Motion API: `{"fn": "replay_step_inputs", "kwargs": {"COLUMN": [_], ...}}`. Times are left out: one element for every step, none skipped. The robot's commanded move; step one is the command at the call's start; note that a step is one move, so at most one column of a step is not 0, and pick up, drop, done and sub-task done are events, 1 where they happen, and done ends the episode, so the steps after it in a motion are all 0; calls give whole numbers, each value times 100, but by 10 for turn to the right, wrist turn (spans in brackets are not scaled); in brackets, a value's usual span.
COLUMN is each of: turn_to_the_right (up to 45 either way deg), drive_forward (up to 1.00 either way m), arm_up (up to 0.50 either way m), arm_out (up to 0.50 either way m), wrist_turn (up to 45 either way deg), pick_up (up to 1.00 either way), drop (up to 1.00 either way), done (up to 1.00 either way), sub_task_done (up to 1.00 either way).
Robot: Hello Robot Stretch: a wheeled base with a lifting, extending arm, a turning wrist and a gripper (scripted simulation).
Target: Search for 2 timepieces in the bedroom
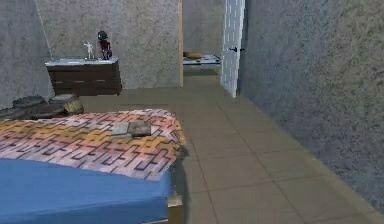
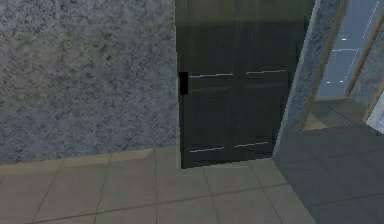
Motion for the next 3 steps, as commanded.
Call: {"fn": "replay_step_inputs", "kwargs": {"turn_to_the_right": [150, 0, -150], "drive_forward": [0, 65, 0], "arm_up": [0, 0, 0], "arm_out": [0, 0, 0], "wrist_turn": [0, 0, 0], "pick_up": [0, 0, 0], "drop": [0, 0, 0], "done": [0, 0, 0], "sub_task_done": [0, 0, 0]}}
